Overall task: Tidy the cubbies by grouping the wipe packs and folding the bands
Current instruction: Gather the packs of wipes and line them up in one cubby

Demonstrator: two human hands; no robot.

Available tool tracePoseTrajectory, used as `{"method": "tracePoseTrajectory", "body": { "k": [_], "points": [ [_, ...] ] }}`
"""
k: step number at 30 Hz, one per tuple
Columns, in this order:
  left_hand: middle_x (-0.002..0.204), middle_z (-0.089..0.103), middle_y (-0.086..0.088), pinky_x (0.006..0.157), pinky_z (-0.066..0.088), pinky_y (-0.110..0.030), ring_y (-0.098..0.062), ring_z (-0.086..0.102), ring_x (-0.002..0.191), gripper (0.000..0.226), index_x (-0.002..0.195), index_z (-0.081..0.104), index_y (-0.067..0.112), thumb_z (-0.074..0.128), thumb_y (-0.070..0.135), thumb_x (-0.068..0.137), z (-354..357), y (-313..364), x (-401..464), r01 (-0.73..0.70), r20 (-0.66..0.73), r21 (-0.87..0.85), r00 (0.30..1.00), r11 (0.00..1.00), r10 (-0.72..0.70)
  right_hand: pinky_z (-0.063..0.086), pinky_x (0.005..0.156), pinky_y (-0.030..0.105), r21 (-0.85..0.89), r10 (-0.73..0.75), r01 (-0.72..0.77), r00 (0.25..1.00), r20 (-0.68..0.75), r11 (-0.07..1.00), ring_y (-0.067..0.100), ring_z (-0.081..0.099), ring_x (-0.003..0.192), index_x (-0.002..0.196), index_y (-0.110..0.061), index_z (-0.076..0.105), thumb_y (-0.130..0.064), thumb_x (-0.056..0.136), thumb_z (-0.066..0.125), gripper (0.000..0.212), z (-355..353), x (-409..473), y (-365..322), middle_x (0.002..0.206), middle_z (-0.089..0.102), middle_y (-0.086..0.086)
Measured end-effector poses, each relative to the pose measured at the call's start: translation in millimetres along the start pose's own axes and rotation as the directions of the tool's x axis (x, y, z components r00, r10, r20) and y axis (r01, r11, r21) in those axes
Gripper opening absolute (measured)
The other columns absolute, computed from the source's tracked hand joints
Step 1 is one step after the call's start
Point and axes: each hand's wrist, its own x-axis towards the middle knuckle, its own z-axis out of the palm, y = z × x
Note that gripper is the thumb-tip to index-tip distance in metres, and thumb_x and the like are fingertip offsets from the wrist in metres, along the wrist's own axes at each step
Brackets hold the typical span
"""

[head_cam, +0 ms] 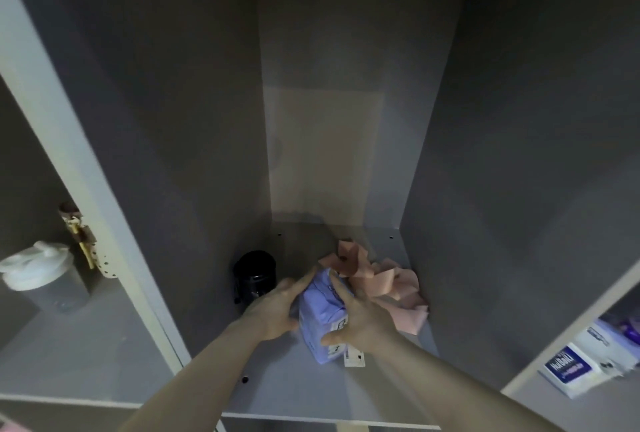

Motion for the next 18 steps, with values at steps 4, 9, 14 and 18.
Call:
{"method": "tracePoseTrajectory", "body": {
  "k": [4, 9, 14, 18],
  "points": [
    [0.144, 0.028, 0.003, 0.101, 0.045, -0.039, -0.018, 0.045, 0.124, 0.102, 0.14, 0.0, 0.055, 0.066, 0.029, 0.066, -5, 2, -5, -0.009, -0.029, -0.042, 1.0, 0.999, 0.008, 0.039, 0.106, 0.036, 0.063, -0.001, 0.001, 1.0, 0.008, 0.998, 0.025, 0.031, 0.138, 0.147, -0.043, 0.001, -0.047, 0.058, 0.079, 0.118, -8, -6, -1, 0.156, 0.015, -0.001],
    [0.15, 0.021, 0.003, 0.106, 0.04, -0.039, -0.018, 0.037, 0.133, 0.106, 0.136, -0.003, 0.059, 0.074, 0.029, 0.07, -17, 13, -18, -0.033, -0.092, -0.046, 0.995, 0.998, 0.028, 0.031, 0.109, 0.041, 0.068, -0.033, 0.033, 0.999, -0.009, 0.997, 0.029, 0.027, 0.14, 0.147, -0.042, 0.0, -0.051, 0.063, 0.077, 0.114, -24, -17, -7, 0.157, 0.015, 0.002],
    [0.153, 0.015, 0.001, 0.105, 0.042, -0.041, -0.024, 0.038, 0.132, 0.105, 0.141, 0.002, 0.054, 0.075, 0.02, 0.073, -26, 27, -41, -0.051, -0.185, -0.089, 0.982, 0.995, 0.034, 0.031, 0.111, 0.034, 0.138, -0.09, 0.103, 0.991, -0.095, 0.985, 0.017, 0.0, 0.148, 0.148, -0.037, -0.006, -0.048, 0.058, 0.079, 0.124, -31, -31, -11, 0.159, -0.003, -0.009],
    [0.153, 0.017, 0.001, 0.103, 0.043, -0.037, -0.019, 0.048, 0.119, 0.104, 0.144, 0.006, 0.047, 0.075, 0.013, 0.074, -32, 45, -67, -0.101, -0.279, -0.173, 0.959, 0.98, 0.05, 0.025, 0.115, 0.034, 0.173, -0.129, 0.161, 0.975, -0.183, 0.972, 0.021, 0.009, 0.147, 0.15, -0.029, 0.002, -0.064, 0.055, 0.062, 0.118, -33, -62, -15, 0.16, 0.008, -0.002]
  ]
}}
